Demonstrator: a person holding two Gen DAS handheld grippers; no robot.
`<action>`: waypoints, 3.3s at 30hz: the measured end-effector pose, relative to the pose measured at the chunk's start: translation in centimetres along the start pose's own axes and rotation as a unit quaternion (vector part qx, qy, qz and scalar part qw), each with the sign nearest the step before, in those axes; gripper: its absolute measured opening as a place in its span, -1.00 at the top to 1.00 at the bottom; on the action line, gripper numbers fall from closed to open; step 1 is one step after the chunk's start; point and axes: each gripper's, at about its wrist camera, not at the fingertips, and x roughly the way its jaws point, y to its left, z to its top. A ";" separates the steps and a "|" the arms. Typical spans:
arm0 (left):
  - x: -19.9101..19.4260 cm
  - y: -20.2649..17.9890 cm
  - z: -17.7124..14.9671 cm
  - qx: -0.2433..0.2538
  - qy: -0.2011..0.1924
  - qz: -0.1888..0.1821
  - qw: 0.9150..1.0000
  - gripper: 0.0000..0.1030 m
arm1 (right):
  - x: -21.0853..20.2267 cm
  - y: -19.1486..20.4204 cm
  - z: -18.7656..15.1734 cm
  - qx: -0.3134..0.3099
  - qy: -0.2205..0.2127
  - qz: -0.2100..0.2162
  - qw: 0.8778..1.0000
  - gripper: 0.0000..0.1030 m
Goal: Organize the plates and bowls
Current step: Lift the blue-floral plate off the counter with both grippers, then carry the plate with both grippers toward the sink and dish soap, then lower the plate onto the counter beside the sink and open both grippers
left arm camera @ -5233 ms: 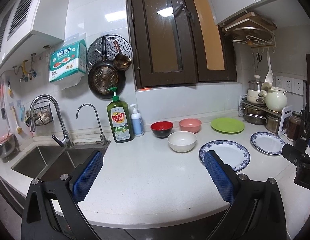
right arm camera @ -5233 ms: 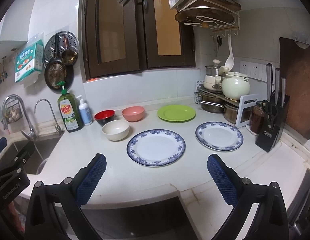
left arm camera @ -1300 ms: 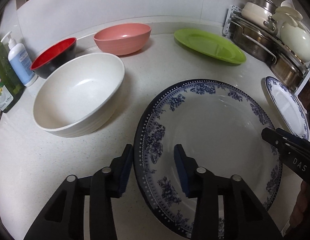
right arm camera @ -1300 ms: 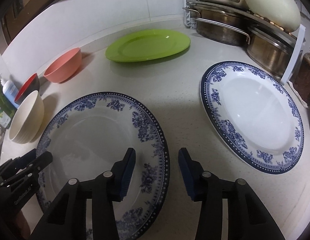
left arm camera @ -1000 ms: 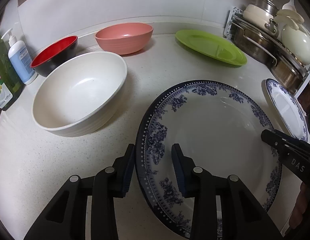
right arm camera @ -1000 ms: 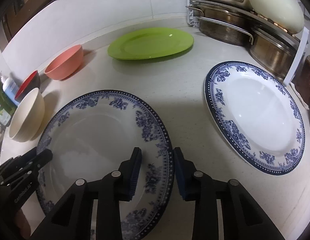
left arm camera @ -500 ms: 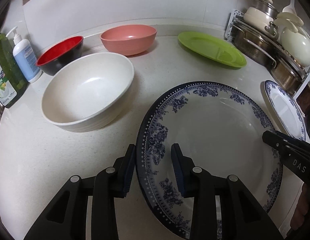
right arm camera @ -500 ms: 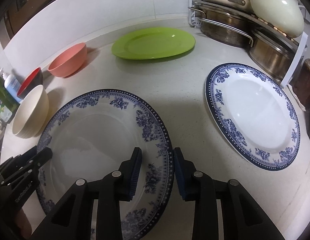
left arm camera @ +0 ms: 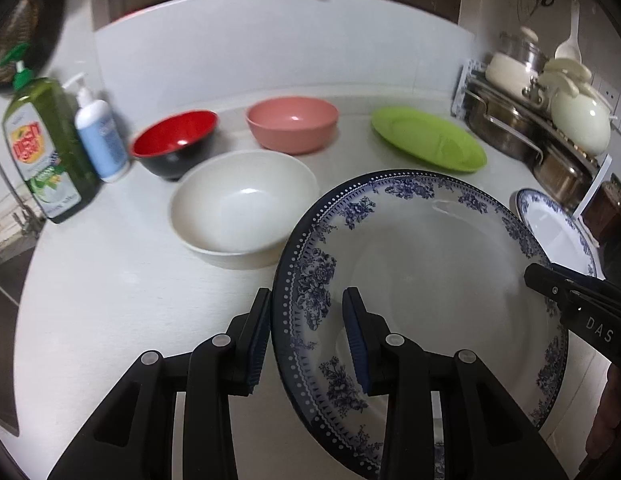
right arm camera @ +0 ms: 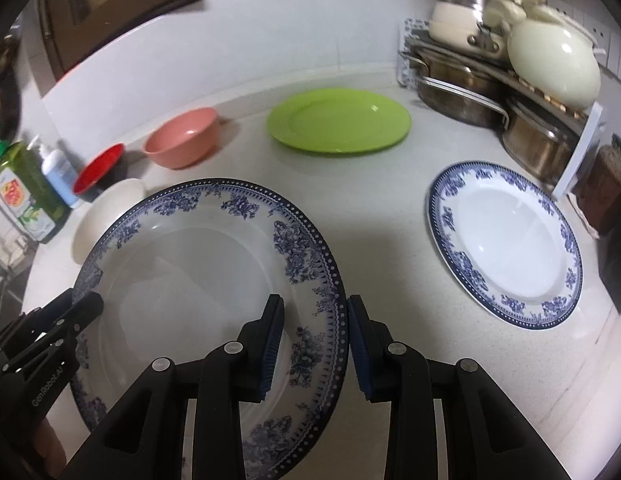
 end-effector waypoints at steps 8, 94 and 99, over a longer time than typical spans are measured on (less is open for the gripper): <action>-3.3 3.7 -1.0 -0.024 -0.026 0.024 0.999 0.31 | -2.1 4.1 -0.2 -0.026 -0.019 0.024 0.999 0.35; -2.3 23.7 -10.2 -0.147 0.059 0.137 0.978 0.18 | 5.8 25.5 -5.0 -0.159 0.093 0.110 0.977 0.30; -3.7 23.6 -9.8 -0.144 0.033 0.149 0.978 -0.26 | 4.5 25.1 -4.9 -0.154 0.067 0.115 0.979 0.08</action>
